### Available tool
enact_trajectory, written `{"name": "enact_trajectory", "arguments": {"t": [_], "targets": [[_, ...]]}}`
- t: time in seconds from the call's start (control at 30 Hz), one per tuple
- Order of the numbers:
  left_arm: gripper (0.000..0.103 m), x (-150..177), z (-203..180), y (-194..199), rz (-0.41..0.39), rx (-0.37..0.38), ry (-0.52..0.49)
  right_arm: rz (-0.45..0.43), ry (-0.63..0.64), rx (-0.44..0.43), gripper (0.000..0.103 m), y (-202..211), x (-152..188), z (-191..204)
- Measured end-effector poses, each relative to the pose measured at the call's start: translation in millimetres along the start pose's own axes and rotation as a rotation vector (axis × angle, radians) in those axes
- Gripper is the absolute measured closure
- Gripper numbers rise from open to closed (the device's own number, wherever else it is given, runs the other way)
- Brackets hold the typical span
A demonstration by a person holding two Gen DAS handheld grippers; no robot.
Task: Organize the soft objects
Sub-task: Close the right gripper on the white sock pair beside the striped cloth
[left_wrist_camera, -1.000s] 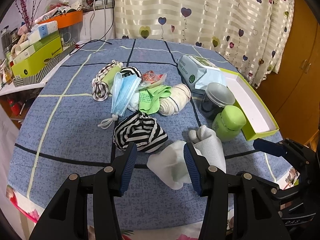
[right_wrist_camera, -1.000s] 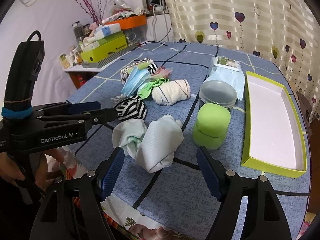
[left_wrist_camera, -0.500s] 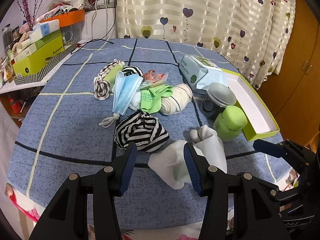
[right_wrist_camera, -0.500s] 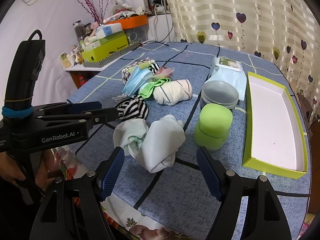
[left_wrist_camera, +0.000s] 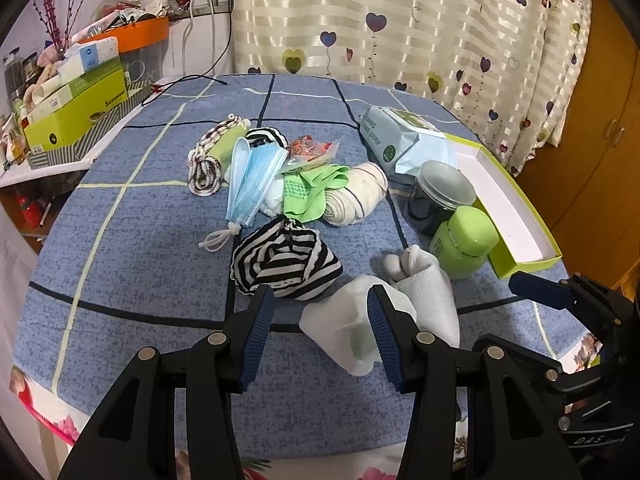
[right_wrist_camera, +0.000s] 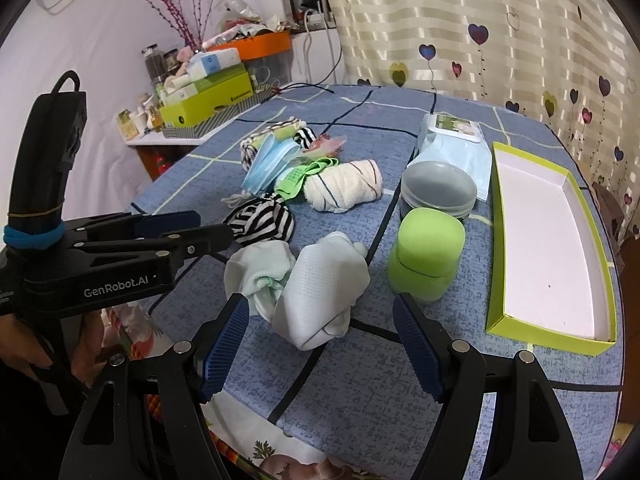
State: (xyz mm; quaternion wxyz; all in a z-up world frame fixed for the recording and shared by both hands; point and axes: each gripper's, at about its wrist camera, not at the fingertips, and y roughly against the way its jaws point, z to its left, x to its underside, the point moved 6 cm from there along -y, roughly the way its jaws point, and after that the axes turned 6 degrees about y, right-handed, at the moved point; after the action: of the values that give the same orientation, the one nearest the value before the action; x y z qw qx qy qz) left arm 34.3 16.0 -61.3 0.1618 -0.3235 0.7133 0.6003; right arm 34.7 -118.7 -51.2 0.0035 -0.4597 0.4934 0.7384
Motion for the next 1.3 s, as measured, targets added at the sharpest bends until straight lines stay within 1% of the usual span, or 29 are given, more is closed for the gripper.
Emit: {"name": "enact_trajectory", "arguments": {"t": [0.47,0.83,0.93,1.0,1.3], "targets": [[0.053,1,1,1,-0.001,0.016,0.013,-0.005,-0.005,-0.048,0.028,-5,0,4],[0.053,-3,5,6,-0.018,0.055,0.009,0.025,-0.034,-0.055,0.029,-16,-1,7],[0.053,-4,6,7,-0.02,0.066,0.013,0.034,-0.042,-0.054,0.034,-21,-1,7],[0.053,-4,6,6,-0.015,0.08,0.008,0.044,-0.055,-0.057,0.041,-25,0,6],[0.053,0,3,5,-0.005,0.119,-0.009,0.084,-0.109,-0.041,0.042,-46,6,-2]]}}
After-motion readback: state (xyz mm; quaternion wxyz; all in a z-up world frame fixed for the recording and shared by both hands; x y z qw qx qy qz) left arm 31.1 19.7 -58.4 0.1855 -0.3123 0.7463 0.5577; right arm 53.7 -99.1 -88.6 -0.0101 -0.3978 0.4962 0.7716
